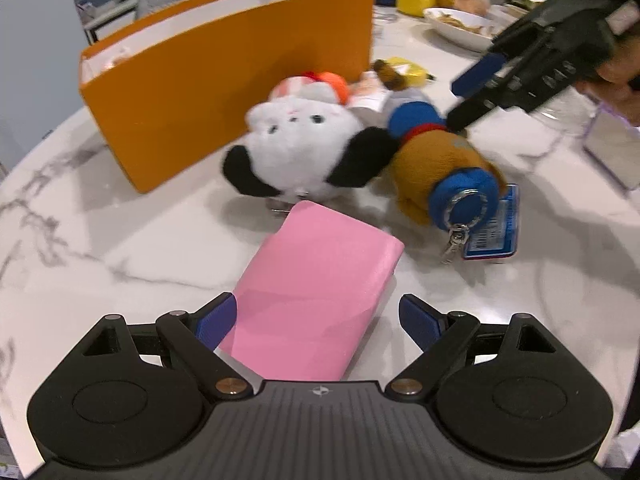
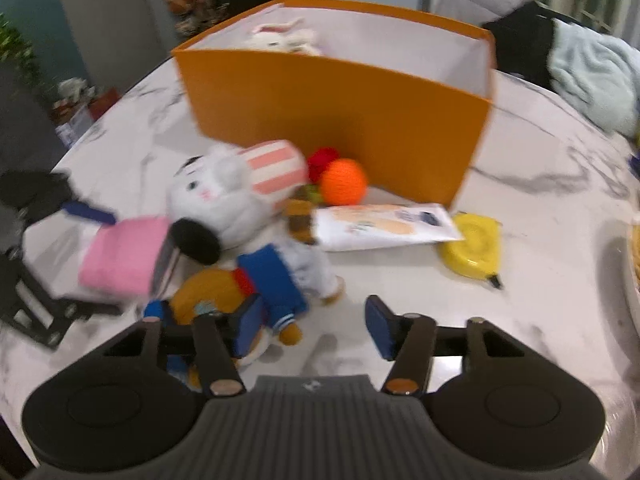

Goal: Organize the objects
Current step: 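Move the left tool toward the pink pouch on the table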

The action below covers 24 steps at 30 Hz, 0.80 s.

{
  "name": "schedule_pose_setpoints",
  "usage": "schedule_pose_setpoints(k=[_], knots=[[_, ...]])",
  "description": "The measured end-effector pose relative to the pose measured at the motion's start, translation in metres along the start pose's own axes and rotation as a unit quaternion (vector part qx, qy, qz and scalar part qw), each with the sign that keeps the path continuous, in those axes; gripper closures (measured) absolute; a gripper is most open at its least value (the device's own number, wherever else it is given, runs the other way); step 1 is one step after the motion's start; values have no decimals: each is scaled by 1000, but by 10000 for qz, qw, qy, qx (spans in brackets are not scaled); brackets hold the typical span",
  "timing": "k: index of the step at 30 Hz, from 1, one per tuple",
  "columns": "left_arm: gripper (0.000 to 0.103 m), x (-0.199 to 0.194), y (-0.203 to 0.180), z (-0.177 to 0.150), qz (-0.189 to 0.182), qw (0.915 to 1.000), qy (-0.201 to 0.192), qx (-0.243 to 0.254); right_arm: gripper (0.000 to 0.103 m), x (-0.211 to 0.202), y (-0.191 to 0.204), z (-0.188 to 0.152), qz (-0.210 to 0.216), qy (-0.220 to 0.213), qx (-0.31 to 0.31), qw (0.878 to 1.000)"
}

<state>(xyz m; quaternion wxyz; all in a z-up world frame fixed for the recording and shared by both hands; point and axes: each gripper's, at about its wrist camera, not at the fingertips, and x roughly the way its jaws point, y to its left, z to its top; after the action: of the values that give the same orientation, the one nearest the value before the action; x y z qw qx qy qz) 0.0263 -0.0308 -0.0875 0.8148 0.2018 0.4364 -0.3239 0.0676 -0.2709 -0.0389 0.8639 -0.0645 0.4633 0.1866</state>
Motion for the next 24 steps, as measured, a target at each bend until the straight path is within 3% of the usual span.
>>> schedule_pose_setpoints(k=[4, 7, 10, 14, 17, 20, 24], knots=[[2, -10, -9, 3, -161, 9998, -89, 36, 28, -9, -9, -2, 150, -6, 432, 9990], [2, -12, -15, 3, 34, 9994, -270, 204, 28, -4, -9, -5, 566, 139, 912, 9941], [2, -3, -18, 1, 208, 9986, -88, 480, 28, 4, -6, -7, 894, 196, 1379, 9862], [1, 2, -15, -3, 169, 9975, -47, 690, 27, 14, 6, -6, 1003, 248, 1637, 9811], [1, 7, -13, 0, 146, 9982, 153, 565, 27, 22, 17, -4, 1002, 269, 1531, 9828], [0, 11, -5, 1, -197, 9985, 488, 157, 27, 28, 25, -5, 969, 284, 1234, 9872], [0, 6, -9, 1, -413, 9966, 705, 68, 28, 19, 33, 0, 715, 312, 313, 9965]])
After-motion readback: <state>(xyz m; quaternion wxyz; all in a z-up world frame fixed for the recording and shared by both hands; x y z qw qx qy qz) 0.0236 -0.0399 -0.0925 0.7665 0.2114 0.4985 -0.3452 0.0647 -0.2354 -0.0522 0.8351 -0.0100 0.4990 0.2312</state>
